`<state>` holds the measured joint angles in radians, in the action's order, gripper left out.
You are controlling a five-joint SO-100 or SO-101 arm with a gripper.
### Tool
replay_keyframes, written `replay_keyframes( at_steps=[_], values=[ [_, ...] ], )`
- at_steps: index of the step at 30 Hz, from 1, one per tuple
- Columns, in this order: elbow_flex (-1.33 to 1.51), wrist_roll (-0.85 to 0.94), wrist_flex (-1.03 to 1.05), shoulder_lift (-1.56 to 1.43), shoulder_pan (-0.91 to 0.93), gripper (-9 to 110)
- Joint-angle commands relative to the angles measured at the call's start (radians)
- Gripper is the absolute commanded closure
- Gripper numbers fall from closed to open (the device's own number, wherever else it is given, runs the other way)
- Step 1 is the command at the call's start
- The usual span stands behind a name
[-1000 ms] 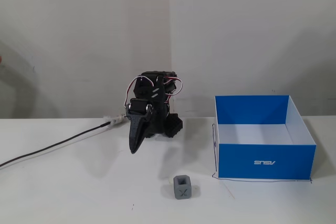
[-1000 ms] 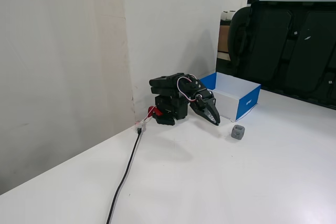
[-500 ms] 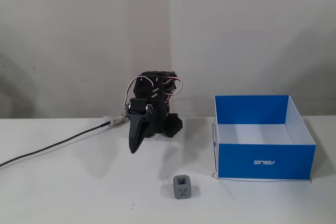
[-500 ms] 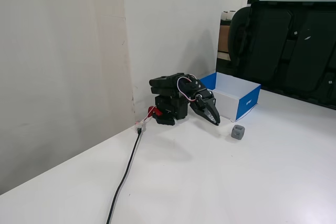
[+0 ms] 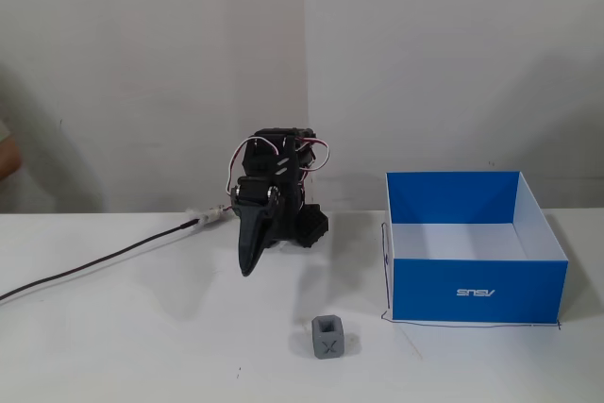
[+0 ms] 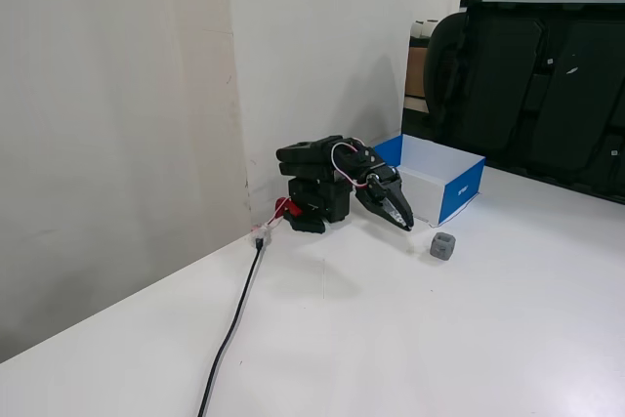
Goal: Pick the gray block and keep it in the box.
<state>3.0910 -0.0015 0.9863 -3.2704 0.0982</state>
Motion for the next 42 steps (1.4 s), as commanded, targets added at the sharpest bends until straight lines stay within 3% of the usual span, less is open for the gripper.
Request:
replay_keyframes(
  at_steps=[1,10,20,25,33,42],
  values=[
    [-0.049,0.025,0.083,-0.158,-0.063,101],
    [-0.304,0.137,0.279,-0.135,-0.117,101],
    [-0.710,0.144,0.262,0.483,-0.146,101],
    [-1.035,0.144,0.391,0.960,-0.143,101],
    [-1.051,0.302,0.416,1.043,-0.333,101],
    [-1.091,0.310,0.459,1.298,-0.293,101]
  ],
)
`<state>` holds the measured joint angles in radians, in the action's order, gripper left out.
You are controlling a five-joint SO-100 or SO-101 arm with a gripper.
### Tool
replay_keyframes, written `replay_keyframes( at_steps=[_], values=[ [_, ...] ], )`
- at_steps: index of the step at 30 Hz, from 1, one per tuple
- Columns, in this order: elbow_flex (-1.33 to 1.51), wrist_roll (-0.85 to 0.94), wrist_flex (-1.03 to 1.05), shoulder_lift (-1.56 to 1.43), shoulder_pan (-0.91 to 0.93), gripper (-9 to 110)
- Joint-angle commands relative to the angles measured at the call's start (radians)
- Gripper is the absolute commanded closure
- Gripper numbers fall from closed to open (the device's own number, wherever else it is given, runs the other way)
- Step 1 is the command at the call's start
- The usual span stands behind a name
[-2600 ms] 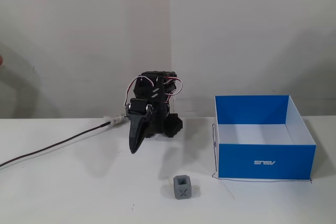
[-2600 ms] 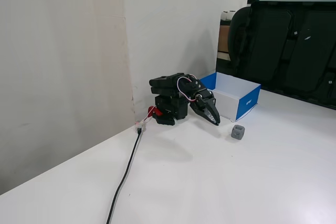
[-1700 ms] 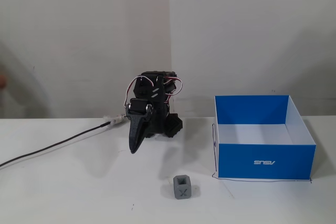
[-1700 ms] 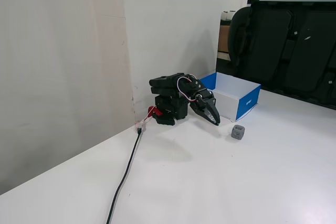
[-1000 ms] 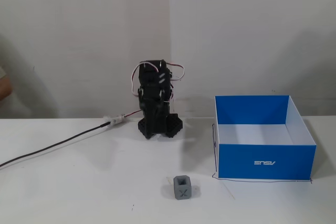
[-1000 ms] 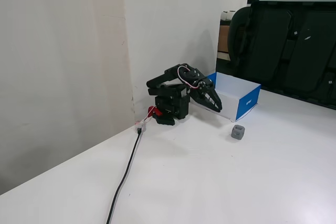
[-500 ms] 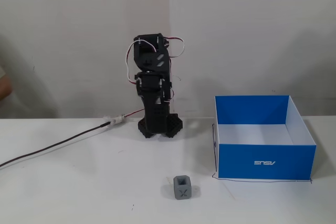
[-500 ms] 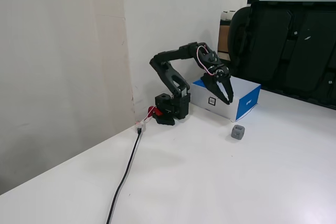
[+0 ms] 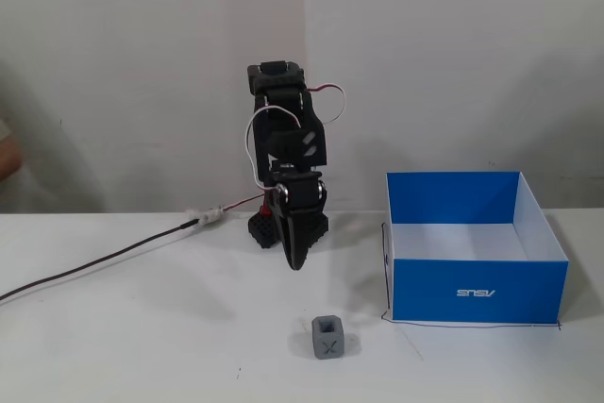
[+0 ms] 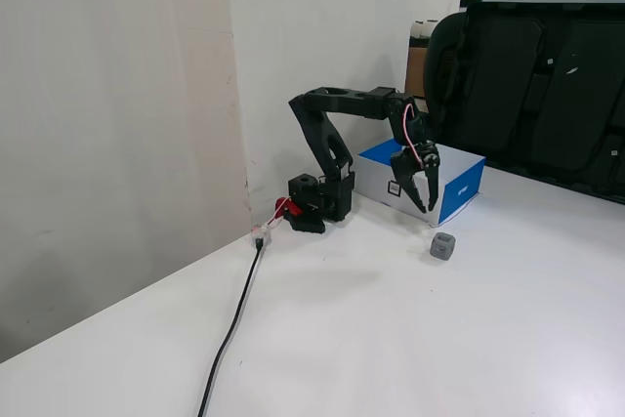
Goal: Pick the gray block and keep it in the box.
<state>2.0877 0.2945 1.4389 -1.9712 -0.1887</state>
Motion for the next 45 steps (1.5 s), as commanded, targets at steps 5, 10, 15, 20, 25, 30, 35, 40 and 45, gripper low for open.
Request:
replay_keyframes(
  at_steps=[5,10,15,20,25,30,35,40,45],
  values=[
    [-0.098,0.021,0.015,0.052,-0.029,101],
    [-0.117,0.023,0.011,0.103,-0.097,90],
    [-0.117,0.023,-0.020,0.170,-0.101,78],
    [-0.115,0.026,-0.075,0.252,-0.078,68],
    [-0.135,0.028,-0.121,0.345,-0.060,68],
    [-0.146,0.026,-0.129,0.425,-0.055,68],
    [-0.121,0.026,-0.166,0.466,-0.060,68],
    [-0.100,0.026,-0.195,0.505,-0.086,68],
    [-0.094,0.026,-0.218,0.560,-0.097,77]
  ],
)
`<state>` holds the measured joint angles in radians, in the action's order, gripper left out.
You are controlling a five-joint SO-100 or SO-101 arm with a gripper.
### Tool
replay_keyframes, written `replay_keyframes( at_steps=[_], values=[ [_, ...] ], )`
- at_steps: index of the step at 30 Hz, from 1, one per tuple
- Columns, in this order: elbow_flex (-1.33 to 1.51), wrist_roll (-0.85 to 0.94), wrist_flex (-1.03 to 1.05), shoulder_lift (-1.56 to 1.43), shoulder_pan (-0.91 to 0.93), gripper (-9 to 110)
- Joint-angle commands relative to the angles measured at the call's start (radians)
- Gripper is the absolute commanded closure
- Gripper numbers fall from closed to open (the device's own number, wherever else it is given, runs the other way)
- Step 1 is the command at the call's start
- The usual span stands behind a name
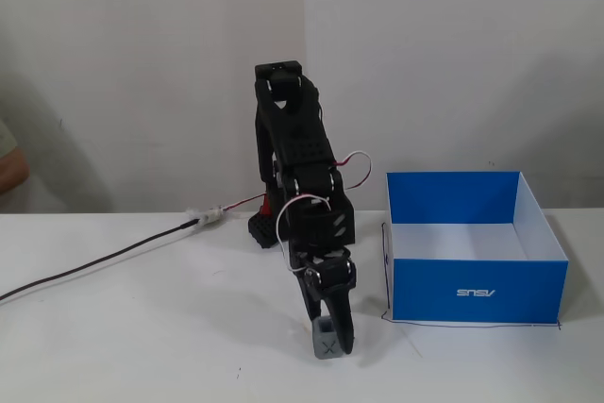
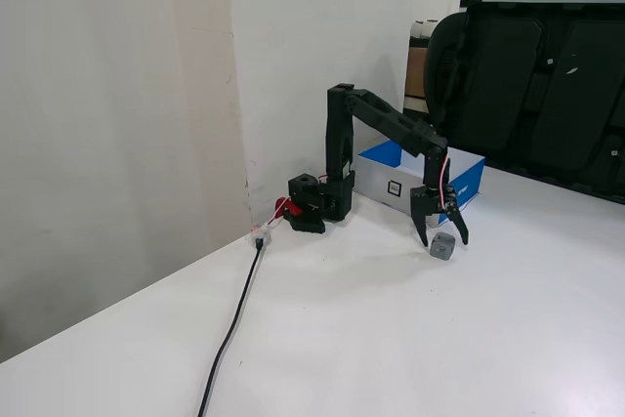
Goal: Pick the gray block and keep it in the box.
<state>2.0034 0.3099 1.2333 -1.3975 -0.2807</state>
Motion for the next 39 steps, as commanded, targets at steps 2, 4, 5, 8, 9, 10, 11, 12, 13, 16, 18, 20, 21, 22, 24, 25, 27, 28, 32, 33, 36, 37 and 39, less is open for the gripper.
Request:
replay_keyframes(
  at_steps=[2,4,5,8,9,10,11,12,13,16,18,20,21,22,24,25,27,28,32,33,36,37,39],
  values=[
    [-0.021,0.011,-0.014,0.026,-0.005,88],
    [-0.031,0.011,-0.018,0.051,-0.002,98],
    [-0.035,0.011,-0.018,0.054,0.002,101],
    [-0.048,0.011,-0.003,0.034,0.011,101],
    [-0.052,0.012,0.006,0.014,0.014,101],
    [-0.057,0.012,0.018,-0.009,0.017,101],
    [-0.064,0.012,0.034,-0.048,0.026,101],
    [-0.078,0.012,0.060,-0.089,0.040,101],
    [-0.098,0.014,0.094,-0.130,0.051,101],
    [-0.193,0.015,0.199,-0.233,0.072,101],
    [-0.249,0.017,0.253,-0.275,0.069,101],
    [-0.308,0.017,0.305,-0.299,0.066,101],
    [-0.331,0.017,0.324,-0.310,0.061,101],
    [-0.356,0.017,0.345,-0.321,0.052,101],
    [-0.416,0.017,0.376,-0.351,0.026,101],
    [-0.449,0.017,0.394,-0.365,0.006,101],
    [-0.485,0.011,0.410,-0.400,-0.044,101],
    [-0.492,0.014,0.410,-0.420,-0.077,101],
    [-0.512,0.006,0.413,-0.443,-0.209,101],
    [-0.508,0.005,0.413,-0.449,-0.252,101],
    [-0.511,0.003,0.413,-0.462,-0.365,101],
    [-0.511,0.002,0.413,-0.462,-0.399,101],
    [-0.512,0.000,0.411,-0.463,-0.457,101]
  ],
)
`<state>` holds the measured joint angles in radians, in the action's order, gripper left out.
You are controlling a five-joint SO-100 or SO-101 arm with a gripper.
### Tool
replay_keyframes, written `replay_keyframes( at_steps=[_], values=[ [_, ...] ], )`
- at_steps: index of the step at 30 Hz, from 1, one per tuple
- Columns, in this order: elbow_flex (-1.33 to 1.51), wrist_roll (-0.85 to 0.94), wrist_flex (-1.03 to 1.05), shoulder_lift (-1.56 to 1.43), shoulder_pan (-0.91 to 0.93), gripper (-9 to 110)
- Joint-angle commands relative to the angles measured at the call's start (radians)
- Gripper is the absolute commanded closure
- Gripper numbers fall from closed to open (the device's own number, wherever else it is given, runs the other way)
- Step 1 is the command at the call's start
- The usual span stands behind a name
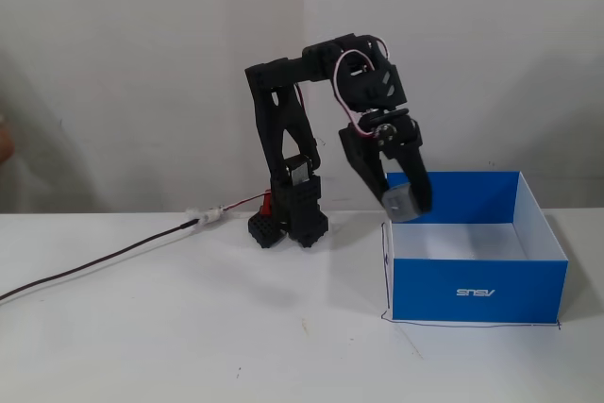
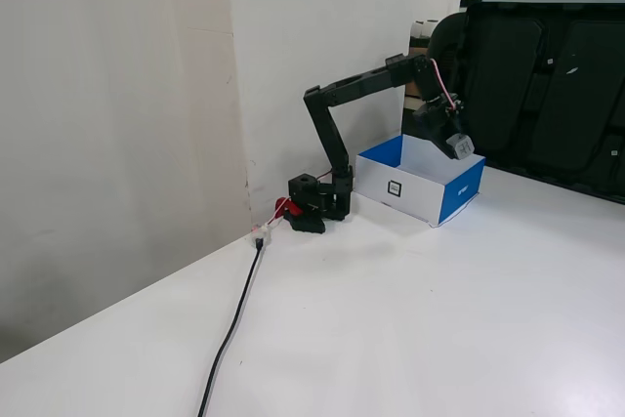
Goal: Pick the gray block and keep it in the box.
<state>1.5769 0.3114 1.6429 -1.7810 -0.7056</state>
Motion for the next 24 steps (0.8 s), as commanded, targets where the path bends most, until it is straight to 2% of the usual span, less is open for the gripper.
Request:
replay_keyframes(
  at_steps=[1,12,20,21,22,24],
  values=[
    [-0.080,-0.002,-0.003,-0.081,-0.061,101],
    [0.117,0.017,-0.170,-0.017,-0.448,101],
    [0.190,0.000,-0.302,0.143,-0.486,101],
    [0.190,-0.002,-0.302,0.144,-0.488,97],
    [0.192,-0.002,-0.302,0.144,-0.491,82],
    [0.192,-0.011,-0.305,0.146,-0.488,70]
  ],
)
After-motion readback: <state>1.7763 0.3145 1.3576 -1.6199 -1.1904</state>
